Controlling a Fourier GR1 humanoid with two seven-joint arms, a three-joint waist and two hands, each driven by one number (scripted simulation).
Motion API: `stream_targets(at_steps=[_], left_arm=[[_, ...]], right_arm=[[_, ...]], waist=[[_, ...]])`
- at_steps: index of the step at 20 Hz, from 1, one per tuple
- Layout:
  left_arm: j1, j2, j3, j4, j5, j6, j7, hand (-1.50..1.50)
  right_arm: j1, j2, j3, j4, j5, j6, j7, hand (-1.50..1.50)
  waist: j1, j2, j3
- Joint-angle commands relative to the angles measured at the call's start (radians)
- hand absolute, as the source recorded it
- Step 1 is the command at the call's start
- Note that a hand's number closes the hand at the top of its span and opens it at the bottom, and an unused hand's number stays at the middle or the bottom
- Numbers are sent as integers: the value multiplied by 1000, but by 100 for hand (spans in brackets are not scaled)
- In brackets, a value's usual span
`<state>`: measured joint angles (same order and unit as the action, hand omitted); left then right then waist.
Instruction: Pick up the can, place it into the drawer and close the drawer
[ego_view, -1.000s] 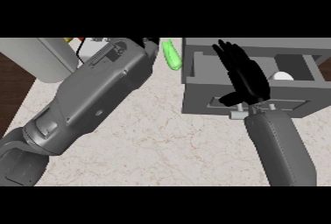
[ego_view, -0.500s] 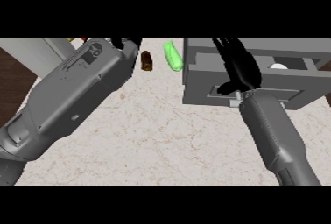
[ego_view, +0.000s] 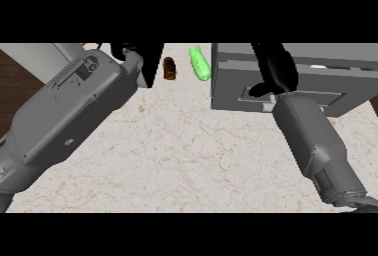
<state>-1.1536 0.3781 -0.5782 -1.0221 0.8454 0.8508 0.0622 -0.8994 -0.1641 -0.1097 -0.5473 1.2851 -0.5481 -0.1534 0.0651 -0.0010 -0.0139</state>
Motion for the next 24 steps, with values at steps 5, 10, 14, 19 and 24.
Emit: stream_targets(at_steps=[5, 10, 14, 19, 24], left_arm=[[75, 50, -3, -91, -35, -3, 15, -150], [1, 64, 11, -114, -44, 17, 76, -150], [39, 92, 20, -134, -43, -17, 79, -150], [69, 91, 2, -167, -49, -23, 98, -150], [90, 88, 11, -203, -60, -5, 87, -150]], right_arm=[[-147, -22, -60, 201, 10, -107, 29, -150], [-225, -38, -67, 268, 31, -138, 54, -150], [-284, -52, -79, 303, 33, -125, 89, -150], [-328, -88, -99, 335, 20, -96, 80, -150], [-353, -45, -203, 340, -119, 10, -110, -150]], waist=[[23, 24, 16], [33, 33, 17], [44, 36, 16], [54, 41, 16], [51, 41, 18]])
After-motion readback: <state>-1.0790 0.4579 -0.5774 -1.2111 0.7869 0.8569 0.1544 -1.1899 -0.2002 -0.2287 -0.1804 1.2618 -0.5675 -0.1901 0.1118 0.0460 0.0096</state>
